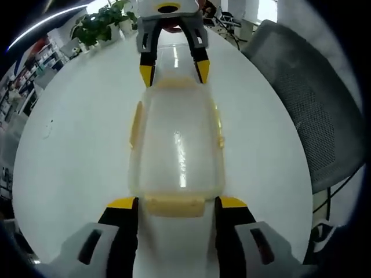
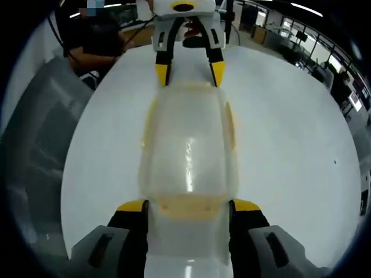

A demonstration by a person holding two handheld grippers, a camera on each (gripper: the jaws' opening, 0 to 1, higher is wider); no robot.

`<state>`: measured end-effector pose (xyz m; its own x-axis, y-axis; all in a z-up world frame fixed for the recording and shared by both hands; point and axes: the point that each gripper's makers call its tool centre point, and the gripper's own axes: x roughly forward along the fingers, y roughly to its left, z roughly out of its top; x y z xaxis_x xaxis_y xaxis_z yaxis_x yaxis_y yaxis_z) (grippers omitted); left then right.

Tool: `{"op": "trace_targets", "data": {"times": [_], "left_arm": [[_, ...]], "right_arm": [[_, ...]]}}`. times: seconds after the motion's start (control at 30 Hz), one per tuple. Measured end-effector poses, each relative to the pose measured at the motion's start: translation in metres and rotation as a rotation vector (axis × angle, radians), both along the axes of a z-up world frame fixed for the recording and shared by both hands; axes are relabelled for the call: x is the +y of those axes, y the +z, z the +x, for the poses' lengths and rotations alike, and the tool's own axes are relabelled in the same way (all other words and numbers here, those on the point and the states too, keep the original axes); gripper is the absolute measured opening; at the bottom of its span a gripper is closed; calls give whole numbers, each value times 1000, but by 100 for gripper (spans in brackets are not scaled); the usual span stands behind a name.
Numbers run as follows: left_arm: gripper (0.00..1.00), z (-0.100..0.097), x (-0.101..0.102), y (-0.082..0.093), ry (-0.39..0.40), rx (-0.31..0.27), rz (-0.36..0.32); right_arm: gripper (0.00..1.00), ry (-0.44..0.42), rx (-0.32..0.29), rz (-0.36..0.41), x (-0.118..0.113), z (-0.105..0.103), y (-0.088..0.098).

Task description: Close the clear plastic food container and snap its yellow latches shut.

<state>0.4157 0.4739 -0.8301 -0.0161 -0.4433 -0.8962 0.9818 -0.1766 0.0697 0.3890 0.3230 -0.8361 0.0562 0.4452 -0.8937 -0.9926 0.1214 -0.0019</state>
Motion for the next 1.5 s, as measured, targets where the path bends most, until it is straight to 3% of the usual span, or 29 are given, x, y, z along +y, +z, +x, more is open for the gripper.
{"op": "trace_targets", "data": {"times": [0.27, 0.33, 0.37, 0.9, 1.17, 1.5], "left_arm": [[47, -4, 1, -1, 0, 29, 3], [43, -6, 4, -2, 45, 62, 25], [40, -3, 3, -1, 26, 50, 18], [40, -6, 2, -2, 30, 30, 54], [39, -7, 2, 0, 57, -8, 31], [39, -7, 2, 2, 72, -65, 53]], "right_arm": [[49, 0, 1, -16, -1, 1, 0], [40, 2, 2, -20, -3, 1, 1], [40, 1, -1, -15, -2, 1, 1], [39, -2, 1, -35, -4, -2, 1], [39, -3, 1, -28, -4, -2, 1], [38, -28, -13, -21, -5, -5, 2]]}}
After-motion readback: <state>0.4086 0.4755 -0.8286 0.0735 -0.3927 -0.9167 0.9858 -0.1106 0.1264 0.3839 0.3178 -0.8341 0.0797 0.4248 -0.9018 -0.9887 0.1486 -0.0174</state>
